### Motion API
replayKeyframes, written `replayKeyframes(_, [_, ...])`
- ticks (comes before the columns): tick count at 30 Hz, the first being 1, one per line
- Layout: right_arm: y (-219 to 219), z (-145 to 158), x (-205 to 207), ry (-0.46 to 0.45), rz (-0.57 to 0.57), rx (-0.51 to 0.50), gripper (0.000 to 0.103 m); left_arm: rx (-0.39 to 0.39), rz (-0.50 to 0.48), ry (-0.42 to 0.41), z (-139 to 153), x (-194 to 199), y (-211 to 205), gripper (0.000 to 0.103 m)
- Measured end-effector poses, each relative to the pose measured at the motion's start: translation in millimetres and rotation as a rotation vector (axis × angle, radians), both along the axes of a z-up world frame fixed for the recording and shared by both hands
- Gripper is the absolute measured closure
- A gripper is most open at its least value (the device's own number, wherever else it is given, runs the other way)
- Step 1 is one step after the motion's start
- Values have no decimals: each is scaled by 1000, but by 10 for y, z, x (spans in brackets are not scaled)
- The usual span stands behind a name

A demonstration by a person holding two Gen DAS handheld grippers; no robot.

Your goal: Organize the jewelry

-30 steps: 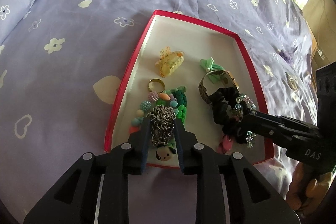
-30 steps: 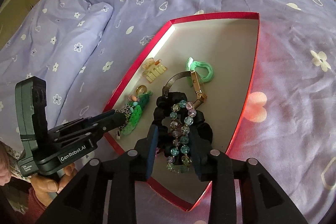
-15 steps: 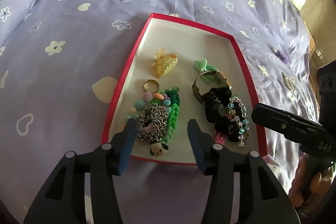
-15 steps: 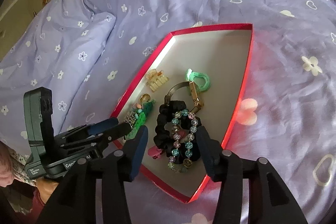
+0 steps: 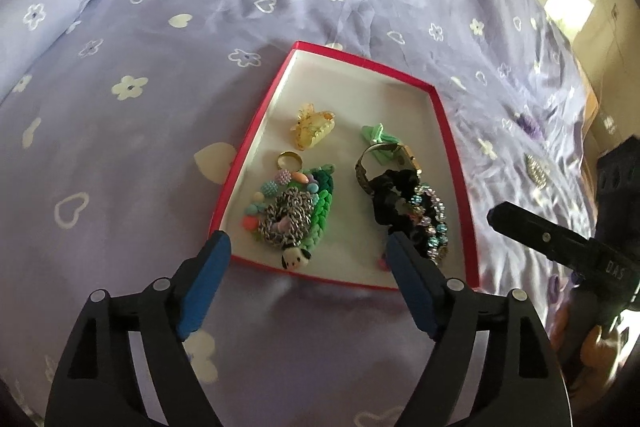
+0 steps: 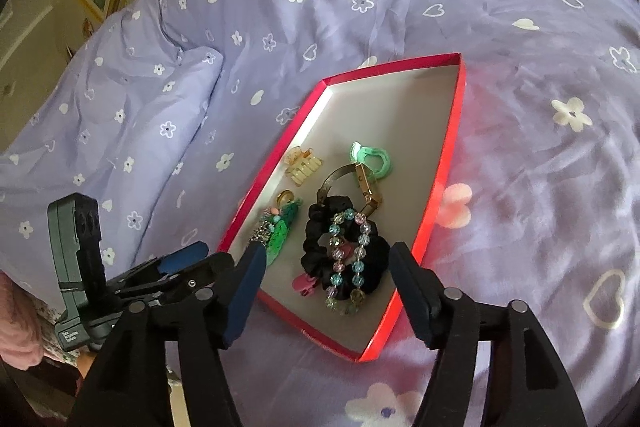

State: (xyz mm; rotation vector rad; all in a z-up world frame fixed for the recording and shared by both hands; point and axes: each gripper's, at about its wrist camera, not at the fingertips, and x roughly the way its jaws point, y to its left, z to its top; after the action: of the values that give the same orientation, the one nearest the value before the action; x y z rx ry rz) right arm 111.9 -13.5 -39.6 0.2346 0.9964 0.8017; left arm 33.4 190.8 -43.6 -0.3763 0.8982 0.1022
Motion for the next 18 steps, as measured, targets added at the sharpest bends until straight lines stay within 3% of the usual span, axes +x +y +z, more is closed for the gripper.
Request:
replayKeyframes(1, [-32,5,-19,3,-6,13,22,-7,10,-3,14,-40,-2,19])
replayKeyframes(12, [-387,28,-366,19,-57,151,17,-50,92,-4,25,-469,-98,11])
replayKeyframes(18, [-439,56,-575,-23,-58,119,17,18,116,20,-23,-656,-181,11])
